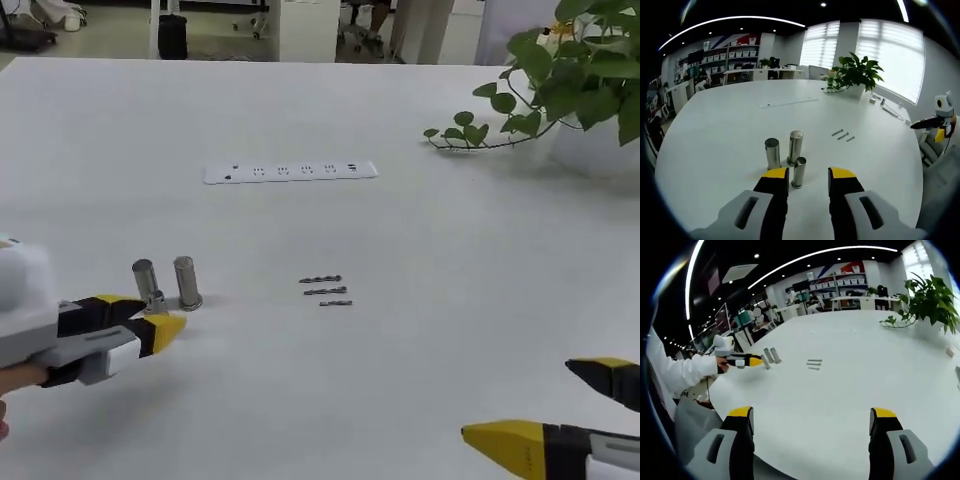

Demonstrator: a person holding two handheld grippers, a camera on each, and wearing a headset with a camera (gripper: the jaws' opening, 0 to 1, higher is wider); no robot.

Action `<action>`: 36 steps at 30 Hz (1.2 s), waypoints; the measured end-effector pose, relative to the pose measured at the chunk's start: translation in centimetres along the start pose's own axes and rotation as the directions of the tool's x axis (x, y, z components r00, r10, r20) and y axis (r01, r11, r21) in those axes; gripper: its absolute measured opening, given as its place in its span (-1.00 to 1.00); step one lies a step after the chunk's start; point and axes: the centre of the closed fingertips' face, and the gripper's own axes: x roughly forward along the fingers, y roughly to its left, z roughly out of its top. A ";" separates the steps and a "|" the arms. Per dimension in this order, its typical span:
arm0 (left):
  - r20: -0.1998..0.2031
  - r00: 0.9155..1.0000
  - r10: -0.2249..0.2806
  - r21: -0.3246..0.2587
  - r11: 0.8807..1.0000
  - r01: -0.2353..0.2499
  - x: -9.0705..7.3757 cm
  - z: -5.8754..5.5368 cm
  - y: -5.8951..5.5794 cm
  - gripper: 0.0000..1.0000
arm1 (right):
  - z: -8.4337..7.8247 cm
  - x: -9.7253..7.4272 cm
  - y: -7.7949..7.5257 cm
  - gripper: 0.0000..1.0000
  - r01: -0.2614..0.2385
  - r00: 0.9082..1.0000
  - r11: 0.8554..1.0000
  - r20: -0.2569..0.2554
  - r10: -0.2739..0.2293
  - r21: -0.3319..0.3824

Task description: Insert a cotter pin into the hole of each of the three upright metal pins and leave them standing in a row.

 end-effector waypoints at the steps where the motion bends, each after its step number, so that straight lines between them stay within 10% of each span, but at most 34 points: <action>1: 0.000 1.000 0.002 0.004 1.000 -0.002 0.2 0.0 0.0 -0.45 | 0.1 0.0 0.0 0.89 -0.001 1.000 1.000 0.002 0.001 0.000; 36: -0.030 0.988 0.151 0.027 0.988 -0.150 0.1 -0.5 1.6 -0.89 | -0.1 0.4 0.6 0.87 -0.019 1.000 1.000 0.016 0.019 0.014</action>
